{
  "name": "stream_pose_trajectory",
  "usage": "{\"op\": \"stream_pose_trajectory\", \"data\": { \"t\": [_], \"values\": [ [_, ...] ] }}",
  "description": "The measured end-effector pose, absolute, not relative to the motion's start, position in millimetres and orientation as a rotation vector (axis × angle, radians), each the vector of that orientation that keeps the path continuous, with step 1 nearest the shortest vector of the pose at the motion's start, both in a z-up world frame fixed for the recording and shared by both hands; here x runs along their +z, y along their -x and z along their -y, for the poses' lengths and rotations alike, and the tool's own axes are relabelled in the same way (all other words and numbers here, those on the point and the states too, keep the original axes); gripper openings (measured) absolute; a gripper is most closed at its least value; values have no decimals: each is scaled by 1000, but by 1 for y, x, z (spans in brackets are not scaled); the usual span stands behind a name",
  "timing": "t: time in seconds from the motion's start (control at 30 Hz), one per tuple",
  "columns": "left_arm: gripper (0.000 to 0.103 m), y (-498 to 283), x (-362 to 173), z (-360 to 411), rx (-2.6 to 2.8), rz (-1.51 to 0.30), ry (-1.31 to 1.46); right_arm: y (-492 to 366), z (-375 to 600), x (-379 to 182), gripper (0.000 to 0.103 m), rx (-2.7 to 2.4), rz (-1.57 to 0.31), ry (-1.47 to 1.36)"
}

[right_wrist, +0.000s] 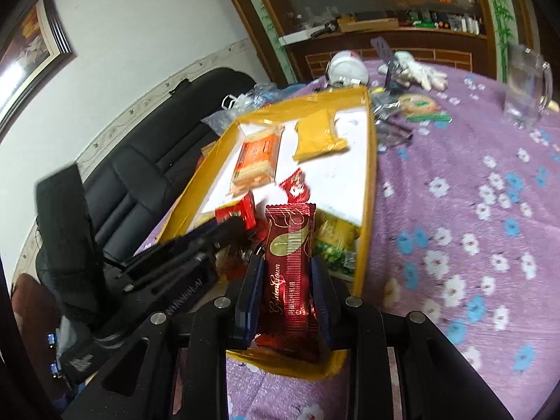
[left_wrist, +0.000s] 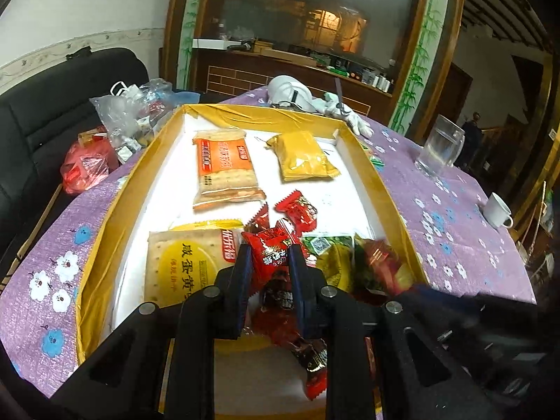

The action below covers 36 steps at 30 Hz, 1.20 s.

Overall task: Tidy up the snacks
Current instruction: 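Carry the red candy with the left tool while the right tool carries the bar to the box, then lower both items into the white box and open both tools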

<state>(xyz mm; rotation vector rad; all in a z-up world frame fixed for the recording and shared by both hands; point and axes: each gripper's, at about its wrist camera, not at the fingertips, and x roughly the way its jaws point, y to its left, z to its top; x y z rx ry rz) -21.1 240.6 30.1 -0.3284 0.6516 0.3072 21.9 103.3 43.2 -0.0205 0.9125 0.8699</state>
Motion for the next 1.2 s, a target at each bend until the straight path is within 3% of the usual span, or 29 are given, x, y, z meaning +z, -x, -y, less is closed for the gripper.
{"op": "stream_pose_trajectory", "data": {
  "t": [0.53, 0.73, 0.8, 0.83, 0.93, 1.0, 1.07, 1.2],
  "values": [
    [20, 19, 29, -235, 327, -660, 278, -9, -112, 27, 31, 856, -838, 129],
    [30, 23, 33, -235, 355, -638, 270, -6, -107, 38, 32, 871, -789, 133],
    [44, 25, 35, -235, 368, -620, 263, -7, -103, 43, 33, 869, -782, 131],
    [46, 26, 36, -234, 375, -609, 257, -8, -100, 46, 33, 867, -778, 126],
    [47, 30, 40, -232, 382, -584, 238, -12, -85, 56, 48, 848, -775, 87],
    [56, 31, 42, -228, 380, -570, 219, -16, -69, 63, 59, 826, -778, 62],
    [59, 33, 46, -224, 380, -548, 198, -16, -54, 67, 68, 783, -766, 103],
    [67, 35, 51, -214, 365, -517, 150, -14, -20, 61, 80, 663, -724, 192]
  ]
}}
